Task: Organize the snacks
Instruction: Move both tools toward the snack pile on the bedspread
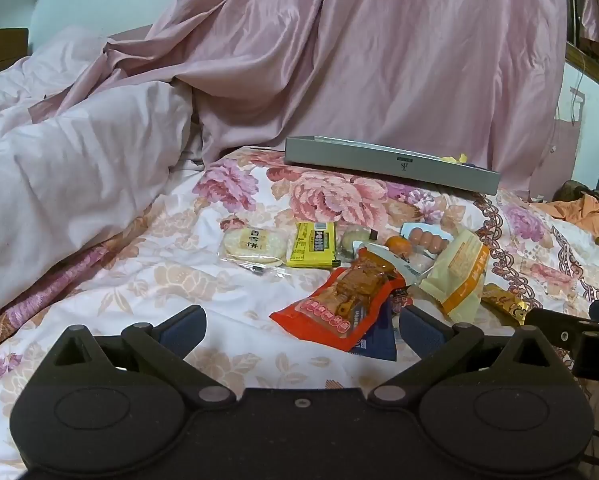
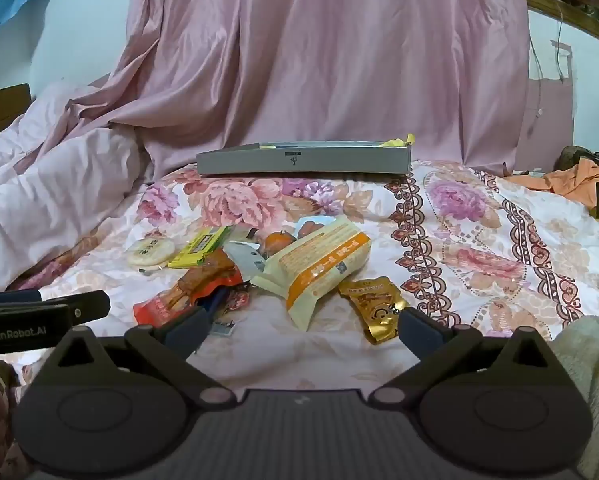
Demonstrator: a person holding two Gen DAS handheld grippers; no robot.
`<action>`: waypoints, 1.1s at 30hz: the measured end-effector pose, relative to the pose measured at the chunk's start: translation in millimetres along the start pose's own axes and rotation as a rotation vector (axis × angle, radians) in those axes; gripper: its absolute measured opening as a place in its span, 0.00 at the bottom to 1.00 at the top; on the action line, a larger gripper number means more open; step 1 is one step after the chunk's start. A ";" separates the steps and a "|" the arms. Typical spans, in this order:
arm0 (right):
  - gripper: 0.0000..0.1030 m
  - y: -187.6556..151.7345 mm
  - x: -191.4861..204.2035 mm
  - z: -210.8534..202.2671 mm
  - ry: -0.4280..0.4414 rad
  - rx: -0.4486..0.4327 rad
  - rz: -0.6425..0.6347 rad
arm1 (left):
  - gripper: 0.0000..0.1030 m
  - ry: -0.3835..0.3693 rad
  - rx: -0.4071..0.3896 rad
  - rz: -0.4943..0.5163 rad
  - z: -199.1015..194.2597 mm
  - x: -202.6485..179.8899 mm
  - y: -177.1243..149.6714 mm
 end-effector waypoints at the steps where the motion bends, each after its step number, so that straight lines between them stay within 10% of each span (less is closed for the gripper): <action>1: 1.00 0.0 -0.2 -0.1 0.001 0.000 0.000 | 0.99 -0.001 -0.003 0.000 -0.2 0.0 -0.1; 33: 1.00 -1.5 0.1 3.2 0.009 0.007 0.007 | 0.99 -0.006 -0.003 -0.008 -0.3 0.4 0.0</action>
Point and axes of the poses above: each gripper's, at about its wrist camera, not at the fingertips, and z roughly the way its jaws point, x to its left, y to its top, the point moved 2 cm from there along z, roughly the way its jaws point, and after that the axes turned 6 degrees about x, right-handed, at the moved point
